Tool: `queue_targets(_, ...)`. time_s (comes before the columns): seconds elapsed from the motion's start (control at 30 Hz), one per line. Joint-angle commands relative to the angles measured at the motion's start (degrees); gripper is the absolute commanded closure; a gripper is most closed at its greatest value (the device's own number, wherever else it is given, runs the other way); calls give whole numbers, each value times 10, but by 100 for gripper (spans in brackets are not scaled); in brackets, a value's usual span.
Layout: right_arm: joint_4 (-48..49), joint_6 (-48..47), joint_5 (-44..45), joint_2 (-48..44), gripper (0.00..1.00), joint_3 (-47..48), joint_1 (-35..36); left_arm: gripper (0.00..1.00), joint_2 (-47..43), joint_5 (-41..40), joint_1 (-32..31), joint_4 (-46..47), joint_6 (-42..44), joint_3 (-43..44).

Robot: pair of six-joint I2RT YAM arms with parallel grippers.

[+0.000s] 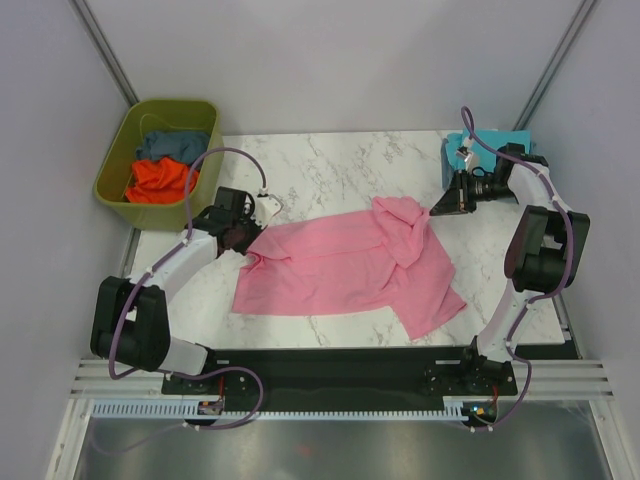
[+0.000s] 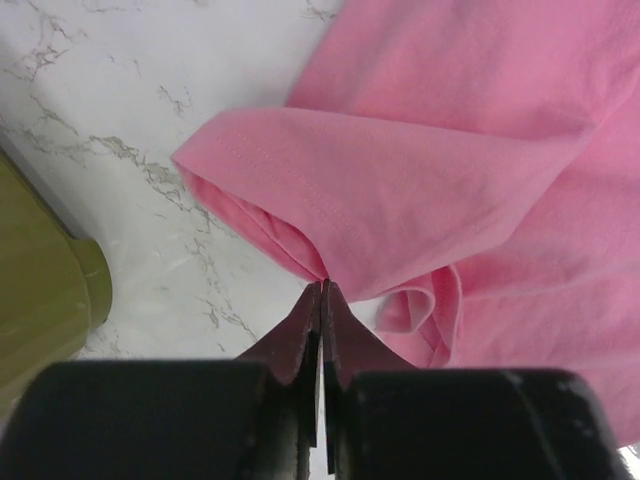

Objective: Fold and stack the t-shirts
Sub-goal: Flatten the tshirt out

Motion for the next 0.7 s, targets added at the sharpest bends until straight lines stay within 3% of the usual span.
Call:
queue_targets(0.0,32,6,-28,-29,96,-8,1,83,-10,12,-3,2,4,22)
queue_targets(0.1,34,9,-28,-27,96,-7,1,49,-13,8,-3,-3,6,20)
queue_targets(0.13,34,9,-28,-25,96,-6,1,47,-14,11,-3,-7,7,20)
queue_targets(0.67,42,16,-27,-22,96,-7,1,52,17,52,-2,-26,-2,30)
